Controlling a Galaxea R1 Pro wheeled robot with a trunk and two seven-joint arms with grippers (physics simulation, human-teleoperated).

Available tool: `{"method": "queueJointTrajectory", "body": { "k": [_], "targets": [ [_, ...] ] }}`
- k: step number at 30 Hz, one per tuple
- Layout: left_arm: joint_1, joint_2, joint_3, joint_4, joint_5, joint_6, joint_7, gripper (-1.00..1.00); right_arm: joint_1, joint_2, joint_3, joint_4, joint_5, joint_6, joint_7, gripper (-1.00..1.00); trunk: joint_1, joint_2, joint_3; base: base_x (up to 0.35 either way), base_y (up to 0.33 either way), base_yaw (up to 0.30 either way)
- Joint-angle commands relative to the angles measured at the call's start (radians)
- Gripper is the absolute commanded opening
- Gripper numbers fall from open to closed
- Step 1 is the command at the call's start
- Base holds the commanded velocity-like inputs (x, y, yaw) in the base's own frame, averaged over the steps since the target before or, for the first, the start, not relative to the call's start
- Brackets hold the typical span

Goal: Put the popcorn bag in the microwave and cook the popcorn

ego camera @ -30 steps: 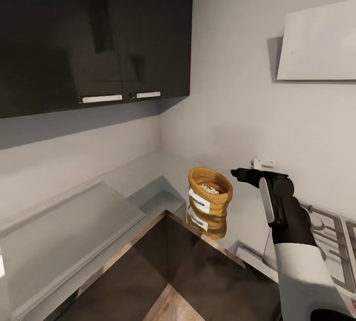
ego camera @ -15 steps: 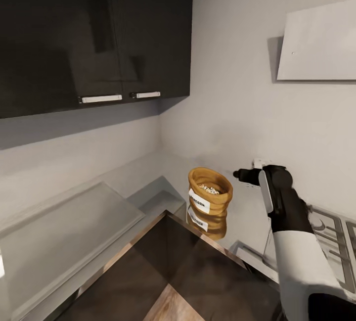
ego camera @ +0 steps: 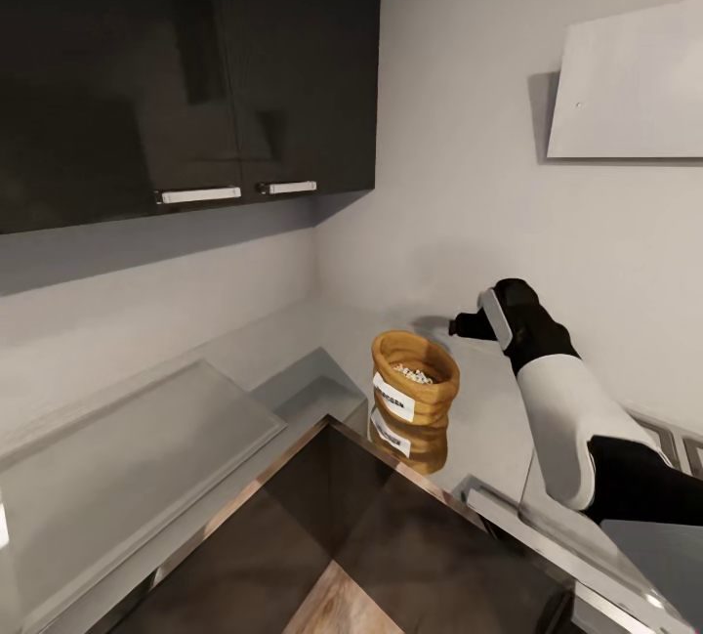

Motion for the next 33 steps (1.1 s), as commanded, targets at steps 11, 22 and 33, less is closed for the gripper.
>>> {"method": "queueJointTrajectory", "body": {
  "k": [11, 22, 33],
  "targets": [
    [-0.001, -0.001, 0.008, 0.0, 0.001, 0.0, 0.001, 1.0, -0.003, 0.002, 0.006, 0.002, -0.001, 0.005, -0.006, 1.0, 0.0, -0.002, -0.002, 0.147, 0.0, 0.0],
    [-0.001, -0.001, 0.008, 0.0, 0.001, 0.0, 0.001, 1.0, -0.003, 0.002, 0.004, 0.07, -0.001, 0.005, -0.006, 1.0, 0.0, -0.002, -0.002, 0.233, 0.0, 0.0],
    [-0.001, -0.001, 0.008, 0.0, 0.001, 0.0, 0.001, 1.0, -0.002, 0.0, 0.002, 0.242, -0.001, 0.003, -0.004, 1.0, 0.0, -0.002, -0.002, 0.004, 0.0, 0.0]
  ]
}}
